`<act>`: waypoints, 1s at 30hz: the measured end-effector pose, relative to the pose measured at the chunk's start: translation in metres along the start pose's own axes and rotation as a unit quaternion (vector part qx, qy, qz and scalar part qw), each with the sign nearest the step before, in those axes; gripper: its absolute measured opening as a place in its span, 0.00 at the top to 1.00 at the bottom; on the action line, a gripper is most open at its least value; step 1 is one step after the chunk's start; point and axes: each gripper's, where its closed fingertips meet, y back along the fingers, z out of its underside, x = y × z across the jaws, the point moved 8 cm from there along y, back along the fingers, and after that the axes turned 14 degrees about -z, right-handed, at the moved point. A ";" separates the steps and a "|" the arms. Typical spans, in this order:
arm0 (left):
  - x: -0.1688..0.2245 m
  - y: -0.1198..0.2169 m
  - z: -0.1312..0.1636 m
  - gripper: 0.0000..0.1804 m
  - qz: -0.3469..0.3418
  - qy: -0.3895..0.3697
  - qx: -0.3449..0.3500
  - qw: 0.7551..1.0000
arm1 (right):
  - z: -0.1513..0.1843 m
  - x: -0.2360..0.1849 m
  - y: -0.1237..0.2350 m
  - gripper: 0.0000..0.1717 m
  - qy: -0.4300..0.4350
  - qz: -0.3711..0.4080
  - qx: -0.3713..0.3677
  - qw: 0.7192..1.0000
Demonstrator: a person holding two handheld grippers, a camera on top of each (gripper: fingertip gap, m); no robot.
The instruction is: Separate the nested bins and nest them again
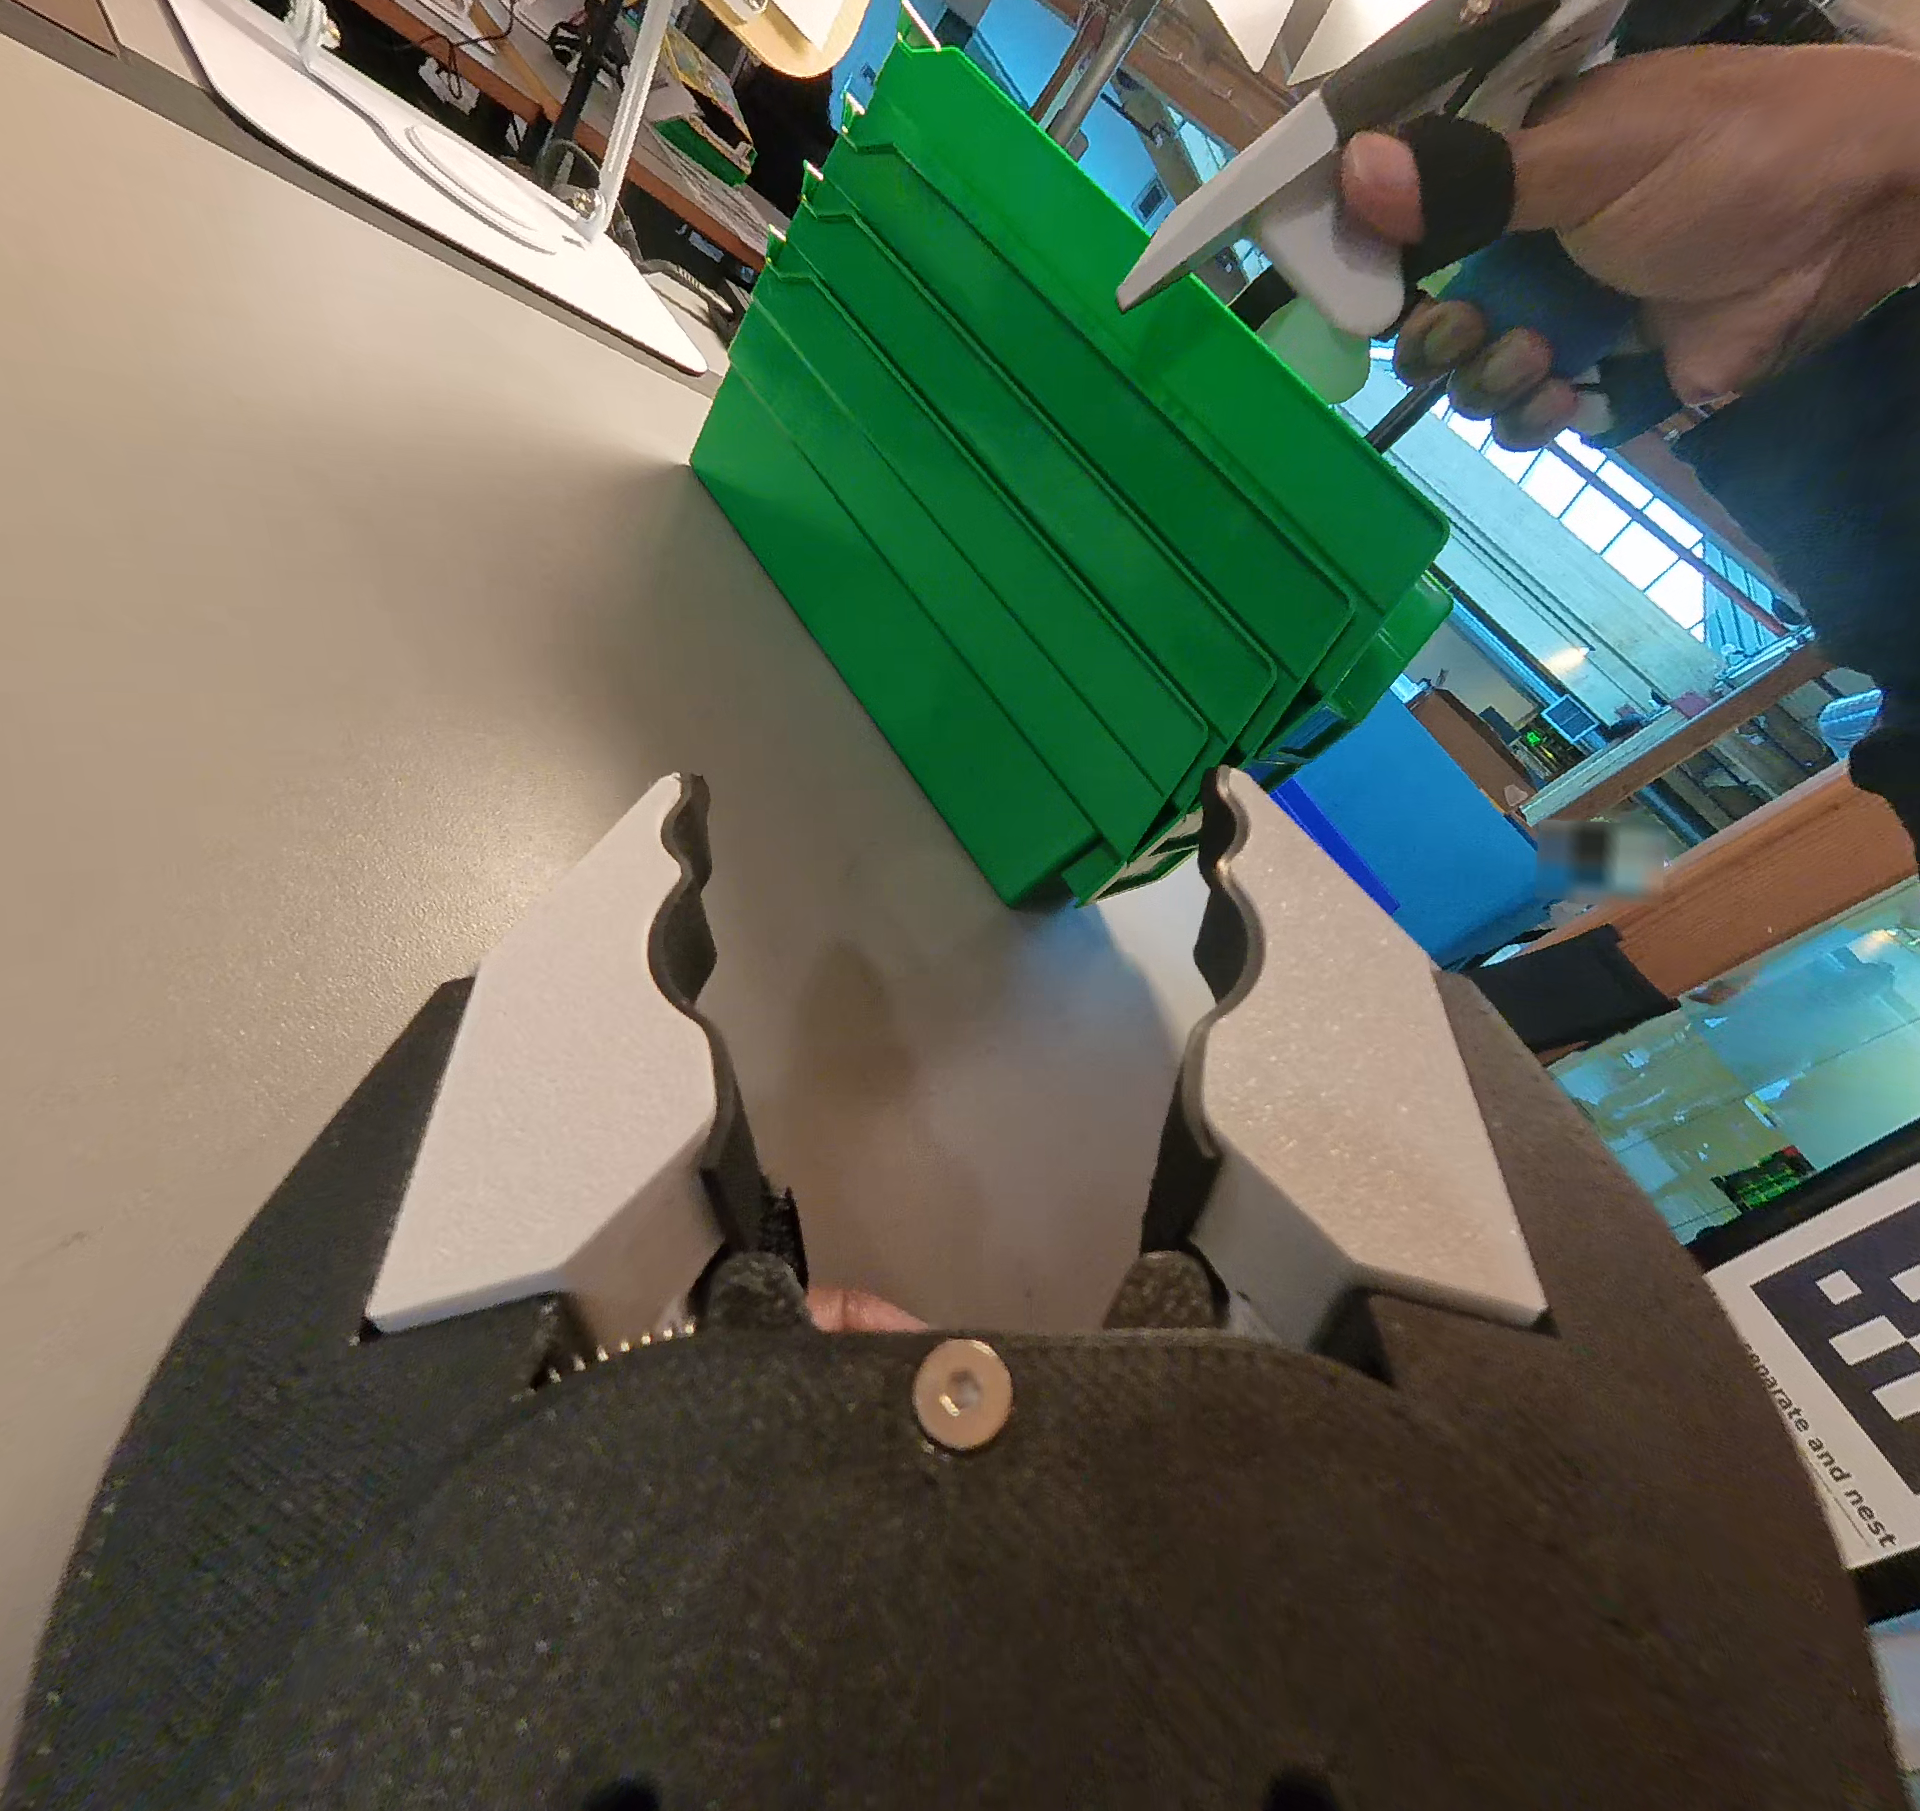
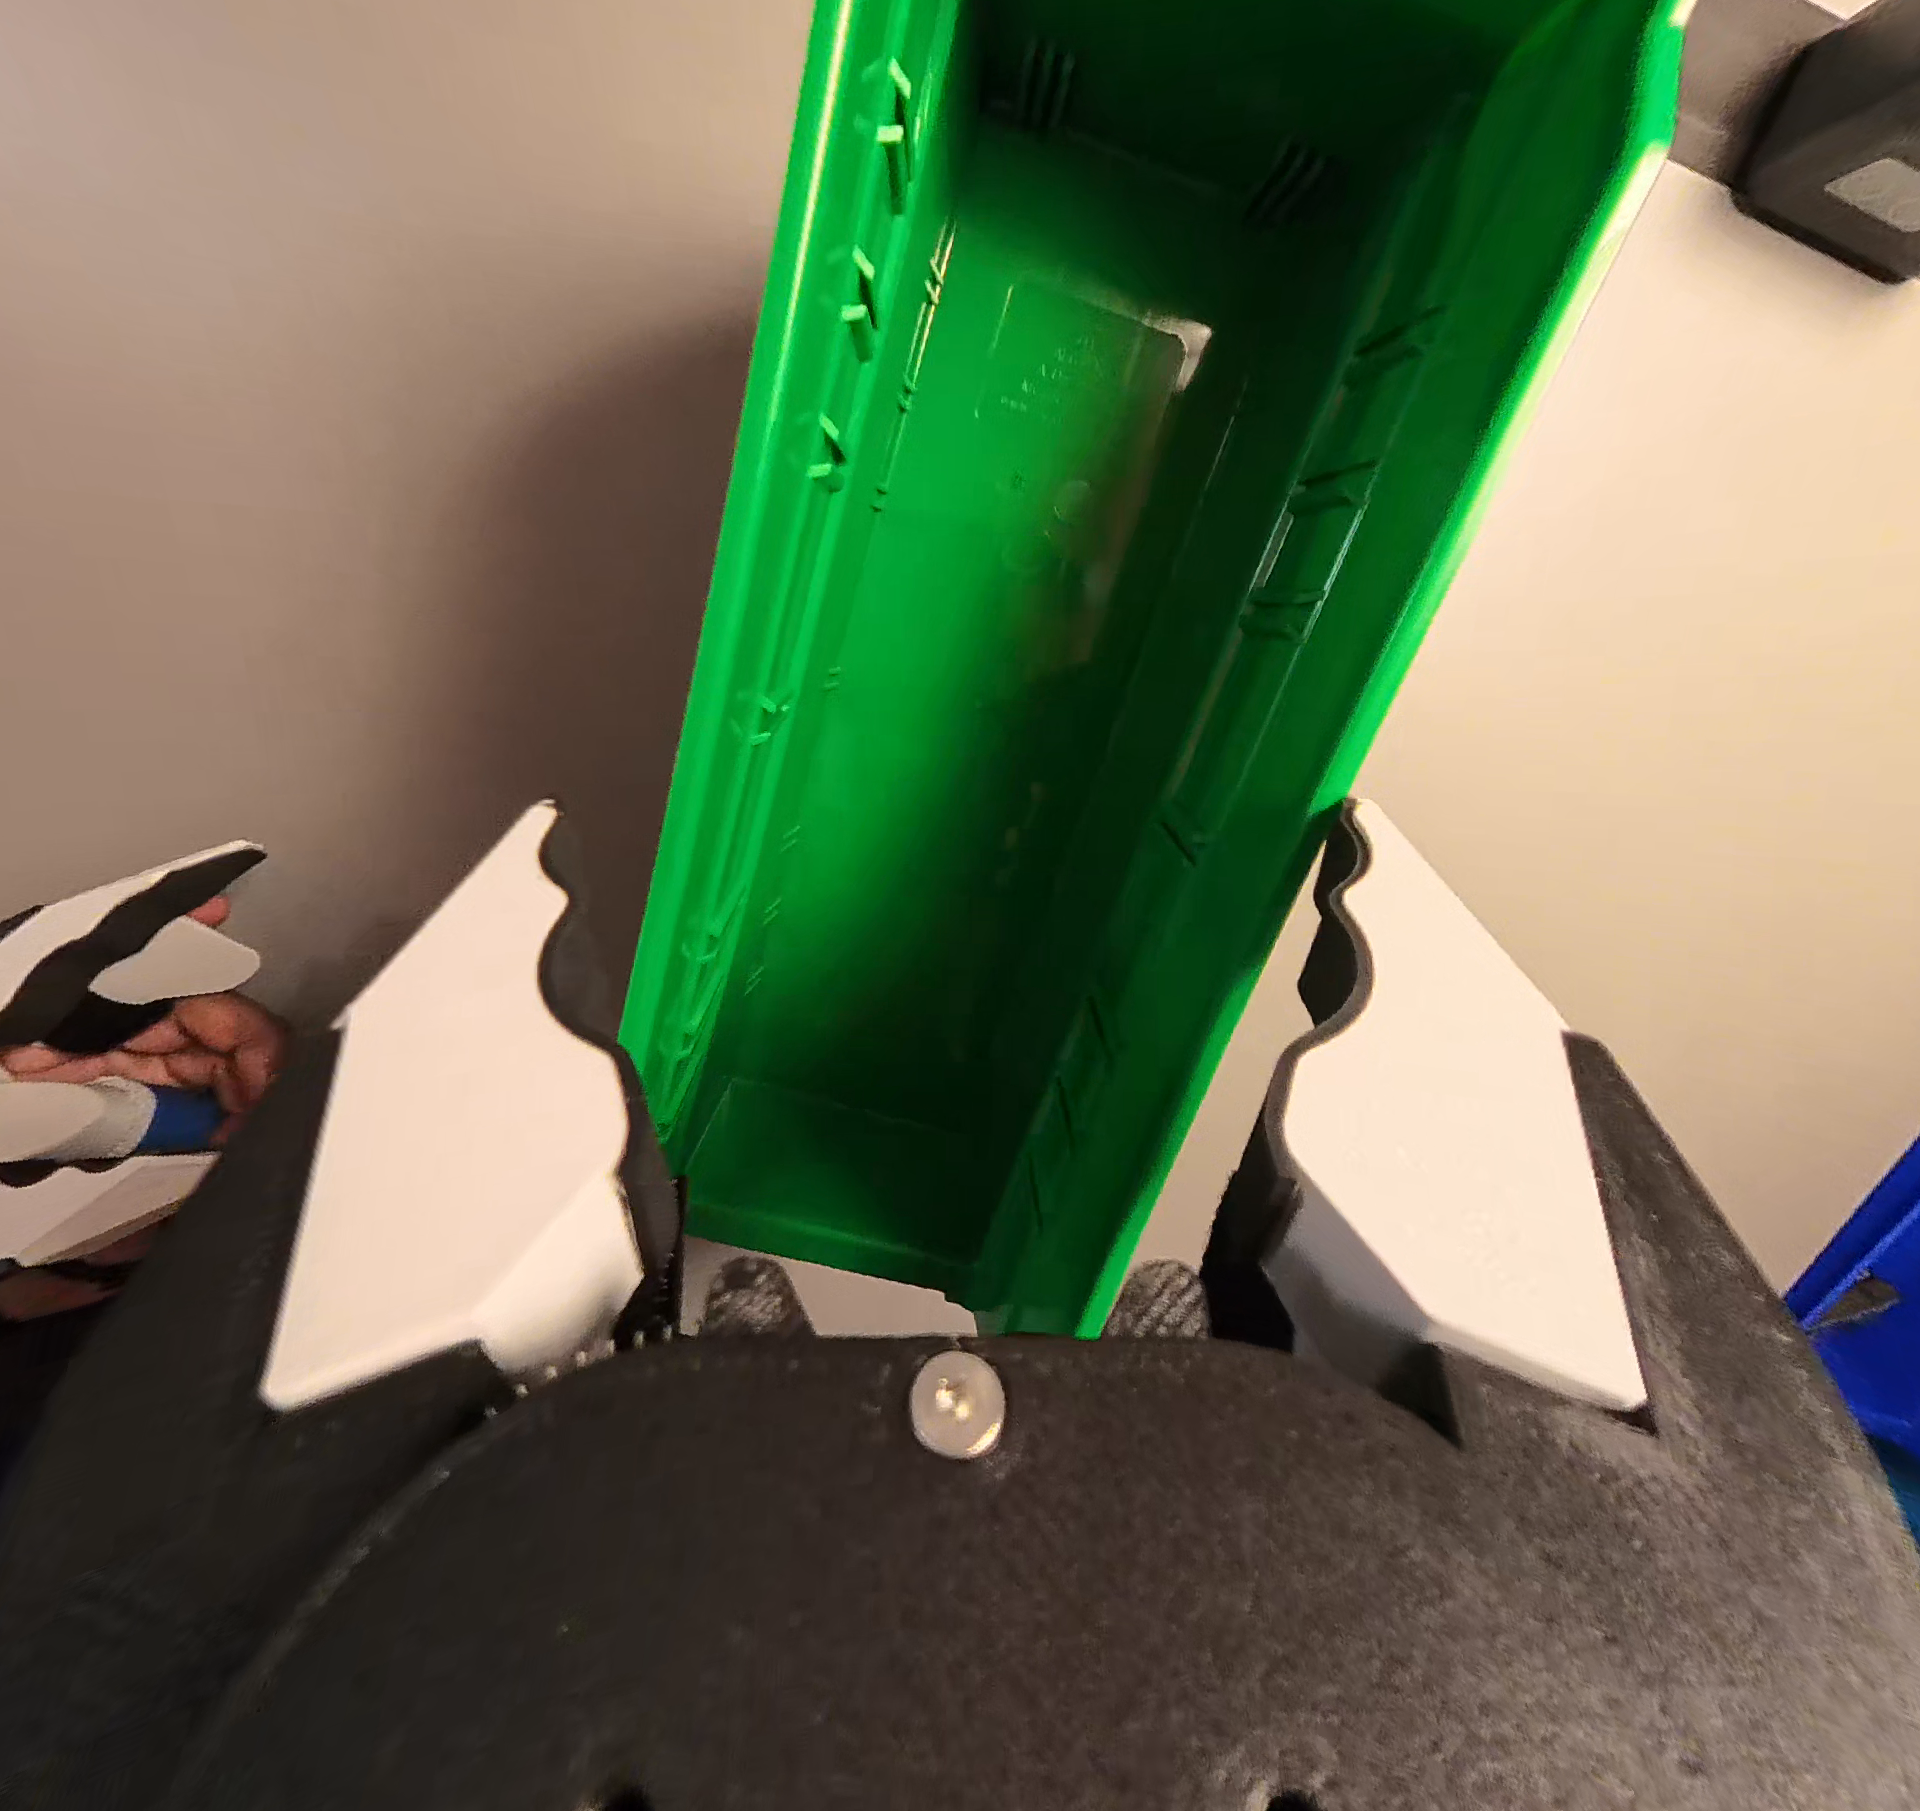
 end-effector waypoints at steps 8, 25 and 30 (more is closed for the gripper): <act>0.000 0.000 0.000 0.48 0.001 0.001 -0.002 1.000 | 0.001 0.003 -0.005 0.21 -0.008 0.015 -0.015 1.000; 0.000 0.000 0.000 0.48 0.002 0.003 -0.004 1.000 | 0.000 0.002 0.008 0.38 0.003 -0.001 -0.002 1.000; 0.000 0.000 0.000 0.48 0.003 0.003 -0.004 1.000 | -0.004 -0.004 0.031 0.38 0.010 -0.011 0.016 1.000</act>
